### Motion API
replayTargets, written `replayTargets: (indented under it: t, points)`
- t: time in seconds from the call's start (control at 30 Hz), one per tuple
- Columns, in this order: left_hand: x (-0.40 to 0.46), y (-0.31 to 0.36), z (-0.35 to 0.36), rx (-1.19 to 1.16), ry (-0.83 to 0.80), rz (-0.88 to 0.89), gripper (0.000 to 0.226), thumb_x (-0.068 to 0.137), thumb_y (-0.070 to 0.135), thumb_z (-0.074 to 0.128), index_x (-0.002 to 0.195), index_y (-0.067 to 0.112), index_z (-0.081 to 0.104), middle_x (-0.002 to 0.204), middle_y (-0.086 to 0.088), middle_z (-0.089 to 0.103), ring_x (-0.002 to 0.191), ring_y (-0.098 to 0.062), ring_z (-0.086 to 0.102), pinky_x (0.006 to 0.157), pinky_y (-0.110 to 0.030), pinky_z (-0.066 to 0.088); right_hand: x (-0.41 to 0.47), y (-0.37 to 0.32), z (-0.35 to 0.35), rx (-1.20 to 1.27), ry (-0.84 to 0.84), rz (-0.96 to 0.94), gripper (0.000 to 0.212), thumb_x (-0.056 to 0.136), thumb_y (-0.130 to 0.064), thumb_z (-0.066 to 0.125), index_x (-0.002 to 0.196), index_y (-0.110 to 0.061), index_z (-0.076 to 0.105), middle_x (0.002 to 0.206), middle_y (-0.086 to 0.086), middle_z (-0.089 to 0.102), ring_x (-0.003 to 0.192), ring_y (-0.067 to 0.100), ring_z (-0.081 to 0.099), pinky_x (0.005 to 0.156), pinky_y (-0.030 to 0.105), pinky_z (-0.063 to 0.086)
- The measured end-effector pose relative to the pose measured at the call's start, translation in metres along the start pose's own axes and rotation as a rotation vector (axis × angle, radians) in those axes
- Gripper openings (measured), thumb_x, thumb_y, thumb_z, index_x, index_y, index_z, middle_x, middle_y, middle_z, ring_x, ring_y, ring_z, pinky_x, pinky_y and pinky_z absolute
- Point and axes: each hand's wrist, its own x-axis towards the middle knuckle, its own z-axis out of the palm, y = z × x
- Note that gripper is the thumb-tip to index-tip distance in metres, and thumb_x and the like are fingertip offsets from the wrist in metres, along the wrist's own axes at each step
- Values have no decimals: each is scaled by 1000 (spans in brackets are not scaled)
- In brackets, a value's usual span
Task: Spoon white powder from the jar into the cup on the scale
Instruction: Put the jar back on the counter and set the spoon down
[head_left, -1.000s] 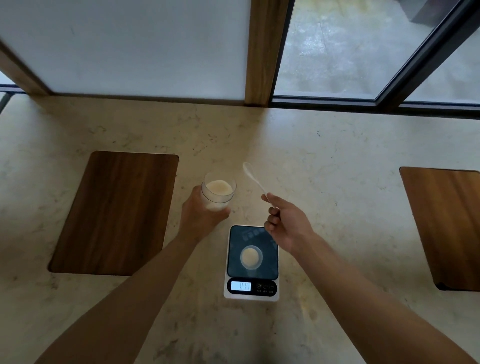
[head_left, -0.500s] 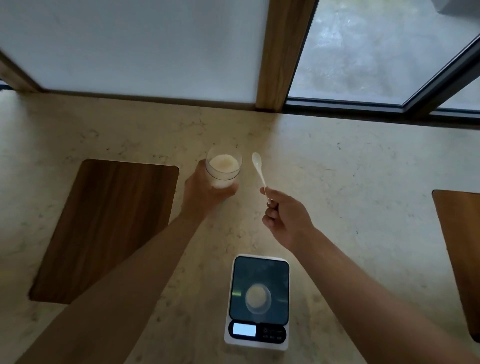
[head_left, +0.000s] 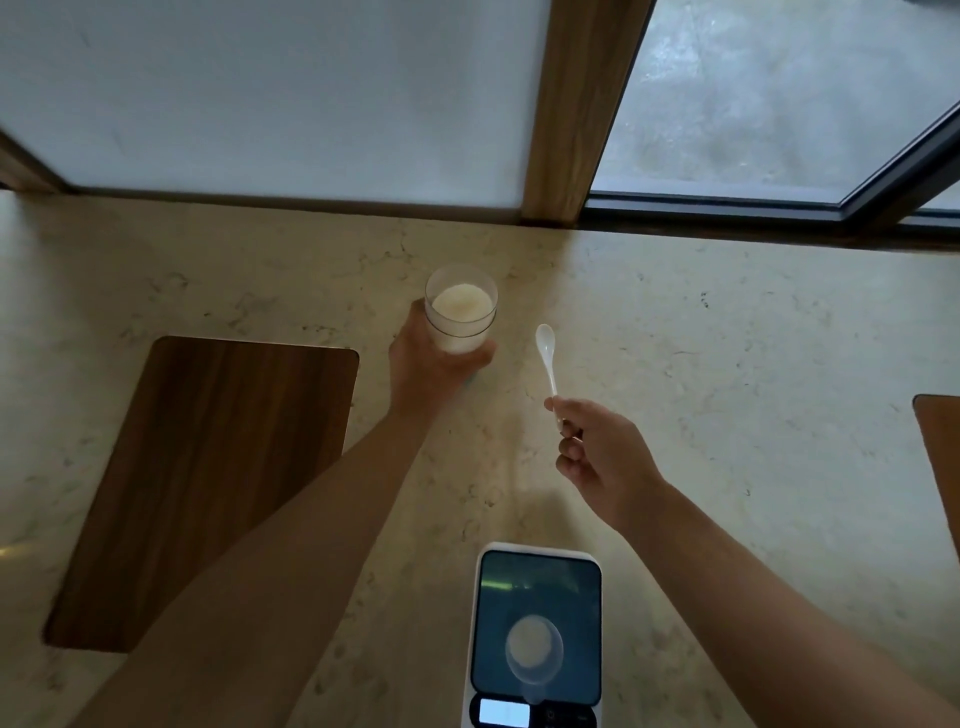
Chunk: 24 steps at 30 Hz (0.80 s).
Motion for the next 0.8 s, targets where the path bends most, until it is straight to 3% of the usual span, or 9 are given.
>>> replayTargets:
  t: [0.13, 0.33, 0.6, 0.8]
  points:
    - [2, -4, 2, 4, -6, -10, 85, 57, 52, 83, 128, 27, 43, 115, 15, 56, 99, -4, 52, 80, -12, 42, 4, 0, 4, -29, -4, -14, 16, 87, -11, 65, 97, -1, 73, 60, -2, 47, 47, 9, 35, 39, 22, 35]
    - [3, -9, 3, -61, 0, -51, 80, 56, 49, 84, 124, 30, 46, 112, 14, 60, 100, -5, 58, 81, -33, 56, 6, 2, 8, -59, -8, -20, 19, 88, -12, 66, 100, 2, 71, 60, -1, 47, 46, 9, 35, 39, 21, 36]
    - [-4, -13, 4, -87, 6, -92, 85, 55, 48, 84, 128, 31, 44, 111, 15, 60, 100, -5, 58, 82, -32, 55, 2, 2, 12, -79, -15, -13, 20, 89, -11, 66, 102, 4, 70, 61, 1, 50, 47, 10, 35, 41, 22, 34]
    - [-5, -12, 3, -69, -21, -103, 89, 56, 52, 82, 131, 31, 41, 115, 15, 59, 102, -7, 56, 78, -13, 42, -5, 0, 13, -98, -18, -31, 19, 90, -10, 65, 100, 6, 69, 63, 3, 49, 46, 9, 37, 41, 21, 37]
